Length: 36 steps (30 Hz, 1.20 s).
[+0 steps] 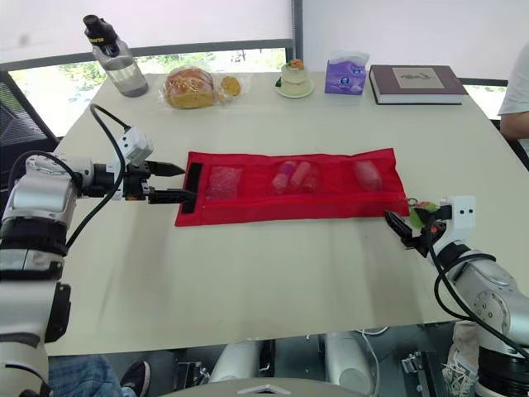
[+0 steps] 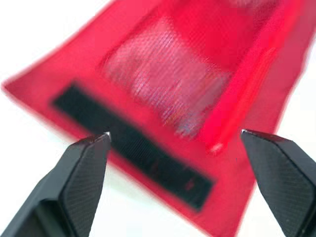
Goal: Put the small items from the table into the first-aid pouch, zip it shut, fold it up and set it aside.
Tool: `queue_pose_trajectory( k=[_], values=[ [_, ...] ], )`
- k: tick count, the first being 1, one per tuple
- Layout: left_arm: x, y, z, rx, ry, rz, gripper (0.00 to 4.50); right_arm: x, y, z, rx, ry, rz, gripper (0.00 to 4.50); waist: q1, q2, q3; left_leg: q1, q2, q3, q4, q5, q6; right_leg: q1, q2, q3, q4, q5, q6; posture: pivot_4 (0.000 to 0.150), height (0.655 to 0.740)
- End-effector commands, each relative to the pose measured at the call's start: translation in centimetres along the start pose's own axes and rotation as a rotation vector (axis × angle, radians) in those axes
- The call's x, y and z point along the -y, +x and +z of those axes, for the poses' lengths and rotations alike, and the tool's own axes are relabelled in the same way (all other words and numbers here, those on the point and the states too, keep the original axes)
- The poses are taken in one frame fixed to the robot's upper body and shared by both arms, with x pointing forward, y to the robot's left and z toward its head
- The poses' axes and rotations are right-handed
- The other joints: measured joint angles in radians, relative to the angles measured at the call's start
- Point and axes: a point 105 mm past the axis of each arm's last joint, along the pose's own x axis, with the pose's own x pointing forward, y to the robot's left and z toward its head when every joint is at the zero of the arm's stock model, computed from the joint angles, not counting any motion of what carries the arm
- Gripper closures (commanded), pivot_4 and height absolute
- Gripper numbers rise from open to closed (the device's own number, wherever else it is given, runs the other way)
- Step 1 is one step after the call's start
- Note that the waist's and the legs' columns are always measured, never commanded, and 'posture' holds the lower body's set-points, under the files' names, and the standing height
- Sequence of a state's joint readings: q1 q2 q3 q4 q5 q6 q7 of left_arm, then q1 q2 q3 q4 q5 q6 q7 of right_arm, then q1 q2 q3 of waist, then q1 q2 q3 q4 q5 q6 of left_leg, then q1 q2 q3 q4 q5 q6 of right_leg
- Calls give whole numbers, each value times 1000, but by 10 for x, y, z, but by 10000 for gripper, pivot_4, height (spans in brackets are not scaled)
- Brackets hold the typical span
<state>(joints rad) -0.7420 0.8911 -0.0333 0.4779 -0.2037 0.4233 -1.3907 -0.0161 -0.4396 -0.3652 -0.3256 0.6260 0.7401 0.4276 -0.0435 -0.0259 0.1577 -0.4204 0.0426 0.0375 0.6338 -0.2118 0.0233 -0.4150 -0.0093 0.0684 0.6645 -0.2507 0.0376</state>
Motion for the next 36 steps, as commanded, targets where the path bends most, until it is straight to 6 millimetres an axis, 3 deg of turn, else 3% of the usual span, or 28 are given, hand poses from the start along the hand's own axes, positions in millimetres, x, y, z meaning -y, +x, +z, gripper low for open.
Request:
queue_pose_trajectory(
  k=[1,4,7,16,28,31,36],
  values=[
    [24,-4,49,150,120,-63,81,-17,2,11,35,8,53,0,8,0,0,-1,-3,0,0,0,0,-1,-1,-1,-1,0,1,1500,7400],
    [46,-1,73,226,191,-134,81,-22,5,5,1,-3,53,0,10,0,0,-5,-4,-1,3,0,0,-1,-3,-3,-2,1,4,1500,7400],
    [72,2,92,305,294,-218,81,-14,7,2,-11,0,-20,0,9,0,0,-8,-5,-2,4,0,0,-3,-2,-4,-1,2,6,1500,7400],
    [123,-7,129,497,412,-439,81,2,3,0,-18,3,-134,0,4,0,0,-9,-4,-3,6,0,0,-3,0,-6,-1,0,8,1500,7400],
    [139,-10,133,544,399,-507,81,16,16,-4,-48,-10,-215,0,4,0,0,-10,-5,-3,11,0,0,-1,1,-5,0,1,10,1500,7400],
    [140,-9,132,545,396,-509,81,11,23,-3,-35,38,-179,0,4,0,0,-10,-4,-4,12,0,0,0,2,-5,0,1,10,1500,7400],
    [138,-8,129,534,392,-503,81,-16,32,-4,-2,208,-20,0,2,0,0,-10,-4,-5,13,0,0,0,5,-3,0,1,10,1500,7400]
  ],
)
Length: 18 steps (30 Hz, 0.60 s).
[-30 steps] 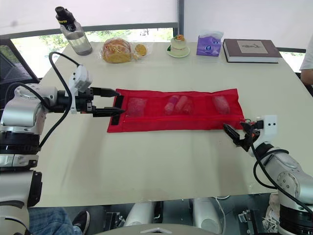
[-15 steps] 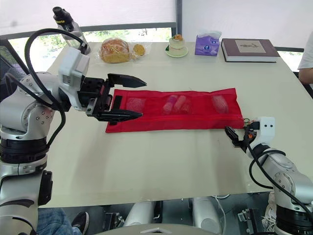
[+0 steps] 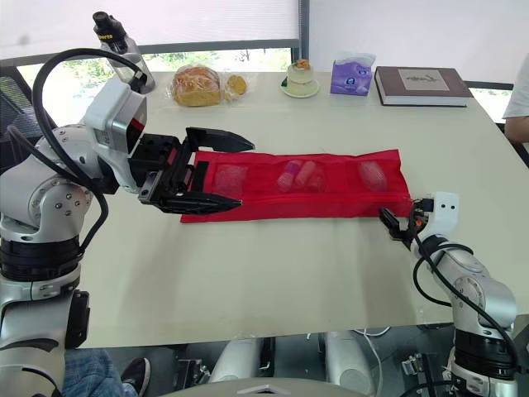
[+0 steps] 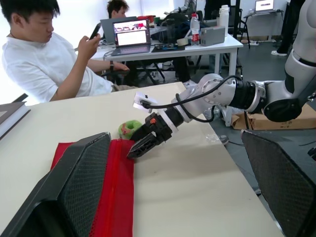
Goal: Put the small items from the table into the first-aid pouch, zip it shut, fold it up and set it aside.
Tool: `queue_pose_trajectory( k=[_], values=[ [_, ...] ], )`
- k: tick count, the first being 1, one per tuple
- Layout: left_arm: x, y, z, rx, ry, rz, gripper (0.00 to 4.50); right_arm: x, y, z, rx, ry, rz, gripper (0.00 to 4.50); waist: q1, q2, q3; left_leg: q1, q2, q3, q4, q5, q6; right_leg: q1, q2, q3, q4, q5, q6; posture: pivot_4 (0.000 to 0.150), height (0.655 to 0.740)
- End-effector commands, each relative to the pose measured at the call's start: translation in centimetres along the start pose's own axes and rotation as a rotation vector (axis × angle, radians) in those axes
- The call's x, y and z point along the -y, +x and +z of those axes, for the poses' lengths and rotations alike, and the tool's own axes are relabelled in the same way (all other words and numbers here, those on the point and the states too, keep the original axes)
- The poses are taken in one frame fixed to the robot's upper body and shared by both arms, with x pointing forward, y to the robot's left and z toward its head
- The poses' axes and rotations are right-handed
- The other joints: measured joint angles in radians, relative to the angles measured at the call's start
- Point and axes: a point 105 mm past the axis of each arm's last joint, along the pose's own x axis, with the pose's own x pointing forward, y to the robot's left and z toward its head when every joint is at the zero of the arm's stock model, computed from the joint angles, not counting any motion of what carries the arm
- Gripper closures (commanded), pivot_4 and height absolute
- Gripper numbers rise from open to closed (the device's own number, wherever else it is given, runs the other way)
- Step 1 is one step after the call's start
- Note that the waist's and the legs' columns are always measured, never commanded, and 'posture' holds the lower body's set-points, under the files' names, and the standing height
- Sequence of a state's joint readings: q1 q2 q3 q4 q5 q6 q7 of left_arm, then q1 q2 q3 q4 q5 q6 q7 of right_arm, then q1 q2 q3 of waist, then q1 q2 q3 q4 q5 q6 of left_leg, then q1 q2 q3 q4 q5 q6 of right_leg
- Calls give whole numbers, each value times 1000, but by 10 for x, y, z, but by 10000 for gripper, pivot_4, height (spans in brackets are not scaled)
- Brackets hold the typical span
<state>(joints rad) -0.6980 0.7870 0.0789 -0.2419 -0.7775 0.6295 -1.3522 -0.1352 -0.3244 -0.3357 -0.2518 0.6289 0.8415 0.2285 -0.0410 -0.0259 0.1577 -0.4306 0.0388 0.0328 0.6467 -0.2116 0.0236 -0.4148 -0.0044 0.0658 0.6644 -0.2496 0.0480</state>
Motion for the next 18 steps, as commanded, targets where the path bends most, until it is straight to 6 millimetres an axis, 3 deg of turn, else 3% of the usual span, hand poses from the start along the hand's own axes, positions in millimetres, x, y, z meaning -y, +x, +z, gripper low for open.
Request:
queue_pose_trajectory(
  k=[1,8,9,10,11,18],
  values=[
    [3,-2,6,-2,40,1,81,-16,2,6,44,93,96,0,-1,0,0,0,0,0,0,0,0,0,2,1,0,0,0,1500,7400],
    [3,-4,5,-6,35,2,81,-20,11,16,141,270,109,0,-3,1,0,1,1,-1,0,0,0,0,4,1,2,0,0,1500,7400],
    [2,-4,5,-7,35,3,0,-20,12,16,147,274,107,5093,-3,1,0,1,1,-1,0,0,0,0,4,1,2,0,0,1500,7400],
    [2,-4,4,-10,35,4,0,-20,14,16,150,272,101,5502,-2,1,1,1,1,-1,0,0,0,0,4,1,2,0,-1,1500,7400],
    [2,-4,4,-12,35,4,0,-20,15,16,152,268,97,11927,-2,1,1,1,1,-1,0,0,0,0,4,1,2,0,-1,1500,7400],
    [-1,-6,3,-22,34,17,0,-19,17,22,192,271,105,44389,-2,1,1,0,1,-1,0,0,0,0,3,2,2,0,-1,1500,7400]
  ],
)
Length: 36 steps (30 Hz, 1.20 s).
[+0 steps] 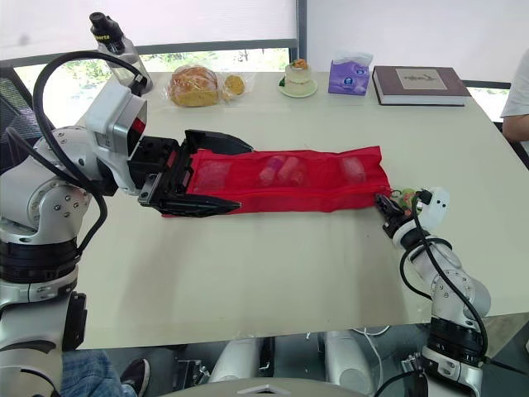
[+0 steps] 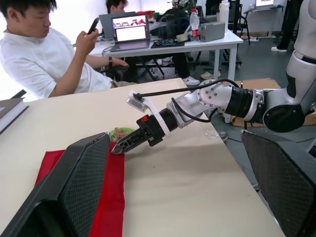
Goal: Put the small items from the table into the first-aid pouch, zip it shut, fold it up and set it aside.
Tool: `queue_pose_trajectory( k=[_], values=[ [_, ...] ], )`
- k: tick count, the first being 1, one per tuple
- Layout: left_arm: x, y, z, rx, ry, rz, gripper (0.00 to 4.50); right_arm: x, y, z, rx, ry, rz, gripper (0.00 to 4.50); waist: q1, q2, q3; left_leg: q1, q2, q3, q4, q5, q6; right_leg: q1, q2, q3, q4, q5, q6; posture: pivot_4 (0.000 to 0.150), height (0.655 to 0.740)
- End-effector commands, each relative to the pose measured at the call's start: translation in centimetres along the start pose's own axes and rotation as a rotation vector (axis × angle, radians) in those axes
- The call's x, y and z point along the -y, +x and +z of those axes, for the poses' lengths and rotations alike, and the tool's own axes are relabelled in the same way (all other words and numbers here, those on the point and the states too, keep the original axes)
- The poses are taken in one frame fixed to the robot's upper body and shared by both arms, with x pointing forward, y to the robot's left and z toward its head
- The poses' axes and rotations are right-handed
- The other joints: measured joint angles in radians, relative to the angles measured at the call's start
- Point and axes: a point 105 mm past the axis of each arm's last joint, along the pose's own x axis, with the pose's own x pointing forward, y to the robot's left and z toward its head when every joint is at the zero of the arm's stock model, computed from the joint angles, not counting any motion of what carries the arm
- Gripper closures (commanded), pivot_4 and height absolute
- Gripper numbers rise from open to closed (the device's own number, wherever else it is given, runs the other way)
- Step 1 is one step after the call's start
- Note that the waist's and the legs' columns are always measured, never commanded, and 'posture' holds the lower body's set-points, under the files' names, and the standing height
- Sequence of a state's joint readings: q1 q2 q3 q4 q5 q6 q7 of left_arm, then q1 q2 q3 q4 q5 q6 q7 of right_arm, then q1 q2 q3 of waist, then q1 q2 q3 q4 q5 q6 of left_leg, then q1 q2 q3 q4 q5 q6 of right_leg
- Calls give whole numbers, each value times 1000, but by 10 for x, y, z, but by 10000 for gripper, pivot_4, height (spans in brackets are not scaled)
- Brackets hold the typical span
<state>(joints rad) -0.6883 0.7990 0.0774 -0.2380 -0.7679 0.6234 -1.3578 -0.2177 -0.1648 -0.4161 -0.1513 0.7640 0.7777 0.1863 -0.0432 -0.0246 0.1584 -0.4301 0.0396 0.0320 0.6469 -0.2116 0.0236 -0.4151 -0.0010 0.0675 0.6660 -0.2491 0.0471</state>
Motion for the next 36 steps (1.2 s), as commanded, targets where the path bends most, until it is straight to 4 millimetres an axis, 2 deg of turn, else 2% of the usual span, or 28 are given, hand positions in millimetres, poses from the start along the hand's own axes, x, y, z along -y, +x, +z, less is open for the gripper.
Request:
queue_pose_trajectory(
  k=[1,8,11,15,18,21,25,29,33,36],
  values=[
    [-1,-3,6,-6,39,12,0,-8,0,14,60,-9,39,44389,0,0,0,0,0,0,0,0,0,0,0,0,0,0,0,1500,7400],
    [-3,-3,7,-7,41,23,0,3,-12,34,115,-20,24,44389,2,0,0,0,0,0,0,0,0,0,0,0,0,0,0,1500,7400],
    [-3,-4,7,-6,40,33,0,15,-29,53,139,-66,5,44389,9,1,1,-1,0,-1,0,0,0,0,-1,1,0,0,0,1500,7400],
    [-5,-4,7,-5,41,42,0,22,-57,81,137,-215,26,44389,15,2,1,-2,-2,-1,0,0,0,1,-1,2,-2,0,0,1500,7400],
    [-6,-6,9,-6,42,45,0,14,-74,100,124,-322,88,44389,12,2,1,-2,-2,-1,0,0,0,1,-1,2,-2,0,0,1500,7400],
    [-9,-7,9,-8,44,47,0,-15,-82,107,53,-462,218,44389,4,2,1,-1,-2,-1,1,0,0,1,1,2,-2,-1,1,1500,7400],
    [-10,-7,9,-13,48,48,0,-55,-74,91,-107,-648,367,44389,-3,3,2,1,-1,-1,1,0,0,2,3,2,-1,-1,1,1500,7400],
    [-10,-7,9,-24,54,55,0,-79,-51,45,-298,-838,472,44389,4,3,2,-1,-1,-3,1,0,0,2,3,0,-2,-1,1,1500,7400],
    [-9,-8,11,-28,58,65,0,-85,-26,11,-359,-932,493,44389,3,3,2,-2,-1,-5,3,0,0,1,1,1,-2,-1,1,1500,7400],
    [-7,-10,11,-38,49,76,0,-77,-16,-24,-465,-1022,508,44389,9,2,2,-3,-1,-6,3,0,0,2,0,1,-2,-1,1,1500,7400]
  ],
)
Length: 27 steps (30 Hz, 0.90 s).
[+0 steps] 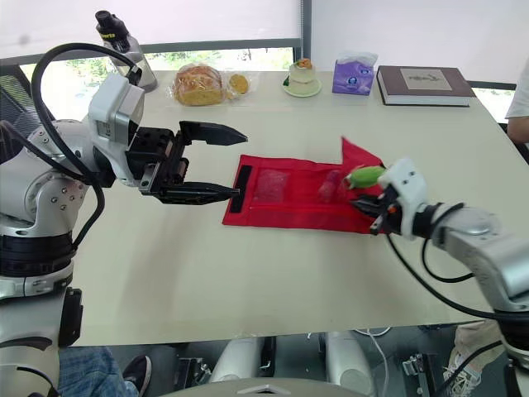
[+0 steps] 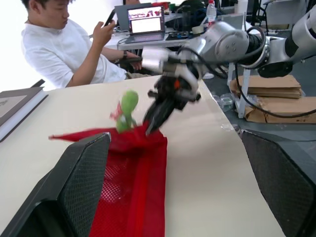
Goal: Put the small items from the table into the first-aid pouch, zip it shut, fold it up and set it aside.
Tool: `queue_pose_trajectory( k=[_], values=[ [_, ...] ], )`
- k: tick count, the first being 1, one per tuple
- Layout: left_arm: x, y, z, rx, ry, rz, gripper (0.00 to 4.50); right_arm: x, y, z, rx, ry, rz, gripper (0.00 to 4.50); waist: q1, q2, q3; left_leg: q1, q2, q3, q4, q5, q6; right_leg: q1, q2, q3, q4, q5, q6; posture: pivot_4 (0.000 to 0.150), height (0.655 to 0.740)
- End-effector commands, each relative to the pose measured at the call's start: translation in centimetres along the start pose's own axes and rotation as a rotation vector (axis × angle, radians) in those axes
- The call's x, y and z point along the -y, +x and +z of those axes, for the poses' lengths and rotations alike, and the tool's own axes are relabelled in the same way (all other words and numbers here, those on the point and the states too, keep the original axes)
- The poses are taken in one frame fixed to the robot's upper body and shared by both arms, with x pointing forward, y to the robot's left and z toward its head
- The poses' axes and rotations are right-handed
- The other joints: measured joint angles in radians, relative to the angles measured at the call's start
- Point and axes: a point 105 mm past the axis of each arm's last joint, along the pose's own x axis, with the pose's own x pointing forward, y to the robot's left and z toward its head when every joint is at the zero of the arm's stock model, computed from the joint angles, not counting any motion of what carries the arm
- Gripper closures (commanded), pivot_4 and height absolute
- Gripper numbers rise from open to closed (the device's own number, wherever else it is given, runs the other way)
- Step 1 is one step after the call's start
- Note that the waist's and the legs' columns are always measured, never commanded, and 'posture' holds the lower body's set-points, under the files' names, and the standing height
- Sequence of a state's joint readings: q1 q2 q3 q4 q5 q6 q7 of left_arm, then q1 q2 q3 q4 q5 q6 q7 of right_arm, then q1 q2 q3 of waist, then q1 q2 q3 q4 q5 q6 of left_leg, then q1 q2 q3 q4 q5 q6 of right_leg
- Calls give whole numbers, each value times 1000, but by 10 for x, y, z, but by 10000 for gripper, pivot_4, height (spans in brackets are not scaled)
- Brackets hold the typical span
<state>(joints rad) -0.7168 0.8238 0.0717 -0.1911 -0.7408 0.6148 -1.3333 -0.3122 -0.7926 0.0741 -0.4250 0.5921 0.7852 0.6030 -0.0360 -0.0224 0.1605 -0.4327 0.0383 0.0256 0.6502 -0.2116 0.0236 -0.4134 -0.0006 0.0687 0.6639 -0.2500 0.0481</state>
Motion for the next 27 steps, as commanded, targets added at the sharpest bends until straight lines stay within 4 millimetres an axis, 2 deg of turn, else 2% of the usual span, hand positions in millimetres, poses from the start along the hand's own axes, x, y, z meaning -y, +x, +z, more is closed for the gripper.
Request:
queue_pose_trajectory(
  k=[1,2,3,5,9,11,12,14,17,19,23,27],
  values=[
    [5,-3,10,-4,41,16,0,-3,22,-17,-83,-117,-9,44389,2,0,0,0,0,-1,0,0,0,0,0,0,0,0,0,1500,7400],
    [5,-3,10,-3,38,23,0,0,24,-17,-76,-110,-27,39611,2,0,0,0,0,-1,0,0,0,0,0,0,0,0,0,1500,7400],
    [5,-4,10,-3,34,32,0,0,25,-16,-64,-101,-32,38092,3,0,0,0,0,-2,0,0,0,0,-1,0,0,0,0,1500,7400],
    [5,-6,9,-2,18,57,0,-3,24,-10,-29,-85,4,31432,3,0,0,0,0,-2,0,0,0,0,-1,0,0,0,0,1500,7400],
    [-4,-21,-1,-7,-49,166,0,-10,11,3,47,-75,67,12998,2,0,0,1,0,-3,0,0,0,0,0,-1,1,0,0,1500,7400],
    [-11,-29,-7,3,-99,235,0,-12,3,8,79,-92,94,2304,2,0,0,1,1,-4,0,0,0,1,0,-2,1,0,0,1500,7400],
    [-15,-34,-18,-10,-141,279,0,-11,-6,10,91,-125,102,905,4,0,0,1,1,-4,0,0,0,1,0,-2,1,0,0,1500,7400],
    [-17,-40,-36,-36,-205,337,0,-9,-19,13,108,-167,114,905,5,0,0,2,0,-3,1,0,0,2,0,-2,1,0,0,1500,7400],
    [-24,-50,-73,-37,-392,490,0,-5,-43,25,157,-226,121,905,5,0,0,1,0,-3,1,0,0,2,-1,-2,1,0,0,1500,7400],
    [-26,-54,-96,-52,-498,575,0,-4,-52,34,184,-256,126,905,5,-1,1,1,1,-4,1,0,0,2,-1,-2,1,0,0,1500,7400],
    [-28,-56,-131,-56,-702,716,0,-5,-61,56,282,-272,144,905,5,-1,1,1,1,-4,1,0,0,2,-1,-2,2,0,0,1500,7400],
    [-19,-43,-155,-51,-929,741,0,-9,-61,72,346,-259,169,905,4,-1,1,1,1,-4,2,0,0,2,-1,-2,3,1,0,1500,7400]
  ],
)
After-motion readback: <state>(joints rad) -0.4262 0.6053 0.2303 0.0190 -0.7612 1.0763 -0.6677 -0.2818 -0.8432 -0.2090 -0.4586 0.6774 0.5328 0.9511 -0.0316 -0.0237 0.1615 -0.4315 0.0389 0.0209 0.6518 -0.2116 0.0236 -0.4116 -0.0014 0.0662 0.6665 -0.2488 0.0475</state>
